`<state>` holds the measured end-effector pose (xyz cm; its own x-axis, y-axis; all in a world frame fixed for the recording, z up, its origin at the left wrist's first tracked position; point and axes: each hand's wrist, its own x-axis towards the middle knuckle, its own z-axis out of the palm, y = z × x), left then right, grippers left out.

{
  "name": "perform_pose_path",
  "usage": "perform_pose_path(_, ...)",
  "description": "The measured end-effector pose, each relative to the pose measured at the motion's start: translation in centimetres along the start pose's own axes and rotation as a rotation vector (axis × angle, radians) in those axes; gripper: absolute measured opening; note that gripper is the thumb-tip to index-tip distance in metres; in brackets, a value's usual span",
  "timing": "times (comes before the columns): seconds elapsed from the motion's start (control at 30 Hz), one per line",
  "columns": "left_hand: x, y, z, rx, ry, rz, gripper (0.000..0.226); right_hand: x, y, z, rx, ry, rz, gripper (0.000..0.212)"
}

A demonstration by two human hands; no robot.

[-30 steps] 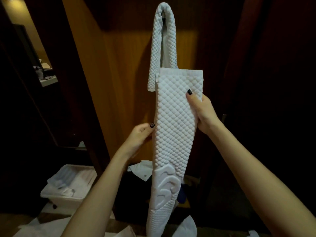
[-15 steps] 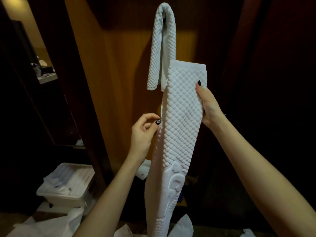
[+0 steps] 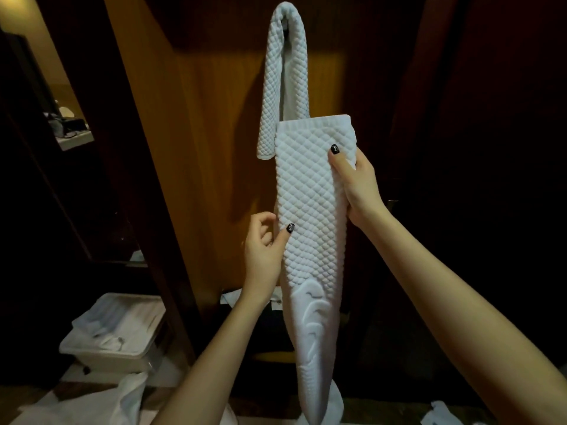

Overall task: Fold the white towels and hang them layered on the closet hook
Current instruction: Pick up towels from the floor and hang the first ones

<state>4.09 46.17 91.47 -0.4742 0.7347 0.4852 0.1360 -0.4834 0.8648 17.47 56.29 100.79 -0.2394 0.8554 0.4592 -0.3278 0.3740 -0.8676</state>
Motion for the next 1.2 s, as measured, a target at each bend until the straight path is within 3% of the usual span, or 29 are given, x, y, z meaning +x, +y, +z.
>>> perform_pose_path(0.1,0.4,-0.3,-0.5,-0.098,-0.056,-0.105,0.006,0.0,-0.5,-0.9,-0.007,-0.015,0.022,0.029)
perform_pose_path(0.27,1.6,0.5,-0.8,-0.209,-0.172,-0.197,0.026,0.3,-1.0,-2.4,0.044,-0.073,0.078,0.026)
perform_pose_path(0.37,2.0,1.4,-0.6,-0.14,-0.241,-0.12,0.013,0.8,-1.1,-3.0,0.075,-0.084,0.127,0.037)
perform_pose_path(0.7,1.6,3.0,0.4,-0.092,-0.239,0.069,0.023,1.1,-0.7,-3.4,0.294,-0.16,0.242,0.045)
perform_pose_path(0.97,1.5,3.5,-0.1,-0.004,-0.352,-0.023,0.011,1.0,0.0,-3.6,0.43,-0.183,0.295,0.032)
perform_pose_path(1.1,1.0,3.6,0.1,0.047,-0.339,0.04,0.015,1.0,0.0,-3.3,0.383,-0.232,0.285,0.033)
perform_pose_path(1.2,1.1,3.3,0.3,0.12,-0.364,0.084,0.037,1.2,-0.1,-3.2,0.333,-0.226,0.268,0.032)
